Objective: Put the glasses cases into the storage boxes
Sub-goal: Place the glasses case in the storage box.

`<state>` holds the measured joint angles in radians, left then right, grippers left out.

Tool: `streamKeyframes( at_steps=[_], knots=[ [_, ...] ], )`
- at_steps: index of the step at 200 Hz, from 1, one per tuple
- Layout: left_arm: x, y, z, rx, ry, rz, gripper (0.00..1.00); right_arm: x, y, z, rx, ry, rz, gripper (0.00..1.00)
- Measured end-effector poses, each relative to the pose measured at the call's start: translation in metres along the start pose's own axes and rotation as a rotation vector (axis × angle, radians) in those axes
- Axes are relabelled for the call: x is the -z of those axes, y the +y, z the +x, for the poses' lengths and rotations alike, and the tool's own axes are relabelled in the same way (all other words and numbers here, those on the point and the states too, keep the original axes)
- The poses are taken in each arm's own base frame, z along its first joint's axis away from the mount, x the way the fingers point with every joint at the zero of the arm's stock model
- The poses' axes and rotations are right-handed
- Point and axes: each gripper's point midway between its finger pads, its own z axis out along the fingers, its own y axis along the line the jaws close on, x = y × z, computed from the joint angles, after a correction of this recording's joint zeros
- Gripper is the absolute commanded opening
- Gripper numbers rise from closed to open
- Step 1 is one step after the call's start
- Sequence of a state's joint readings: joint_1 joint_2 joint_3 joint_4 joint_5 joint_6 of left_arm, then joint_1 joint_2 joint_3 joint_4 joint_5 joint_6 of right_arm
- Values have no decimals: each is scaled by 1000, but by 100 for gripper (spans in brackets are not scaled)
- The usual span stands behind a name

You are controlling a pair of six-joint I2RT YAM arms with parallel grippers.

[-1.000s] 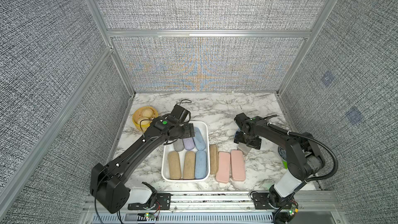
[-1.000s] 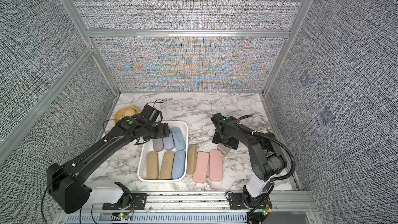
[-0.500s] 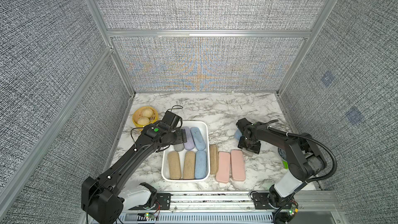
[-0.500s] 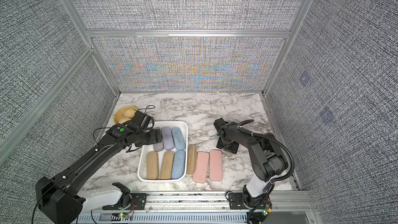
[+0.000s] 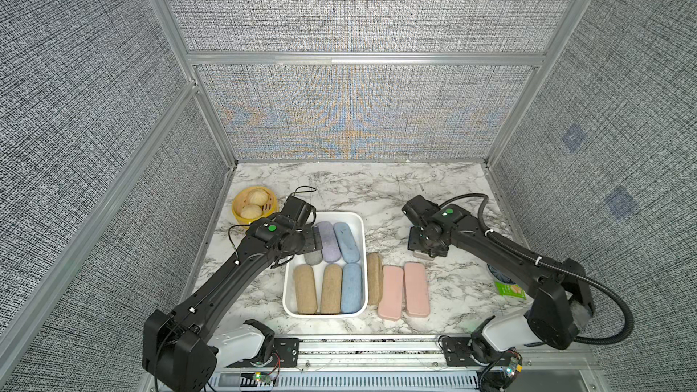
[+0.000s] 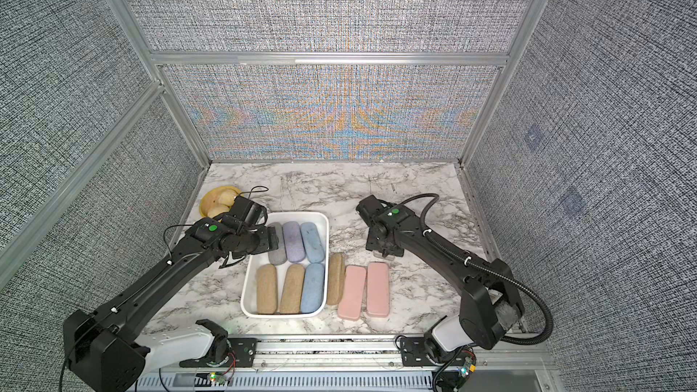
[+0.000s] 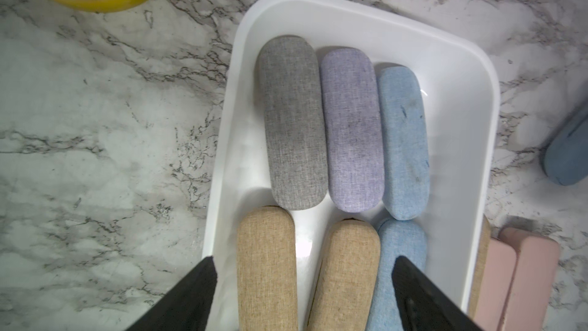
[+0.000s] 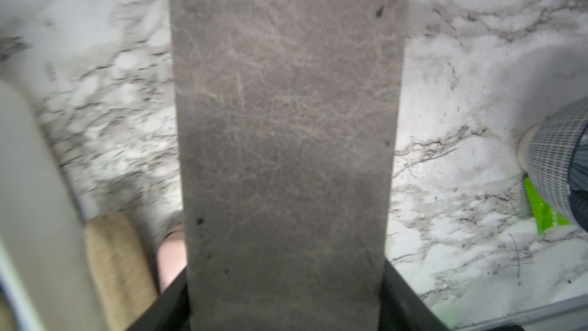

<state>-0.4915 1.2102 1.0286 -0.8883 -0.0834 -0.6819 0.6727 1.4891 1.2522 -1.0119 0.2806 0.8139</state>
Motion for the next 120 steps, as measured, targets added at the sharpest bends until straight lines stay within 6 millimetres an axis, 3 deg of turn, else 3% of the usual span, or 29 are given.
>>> streamKeyframes(
  at_steps=[36,63,89,120],
  knots=[
    [-9,18,1,57,15,-37,89,45,77,2,146,-56,-95,65],
    [-12,29,2,105,18,-49,89,64,136,13,237,-75,-152,66],
    [-10,35,1,133,13,-49,89,57,182,24,287,-58,-170,66],
    [-7,36,0,146,8,-33,89,33,214,37,308,-12,-158,66]
  ],
)
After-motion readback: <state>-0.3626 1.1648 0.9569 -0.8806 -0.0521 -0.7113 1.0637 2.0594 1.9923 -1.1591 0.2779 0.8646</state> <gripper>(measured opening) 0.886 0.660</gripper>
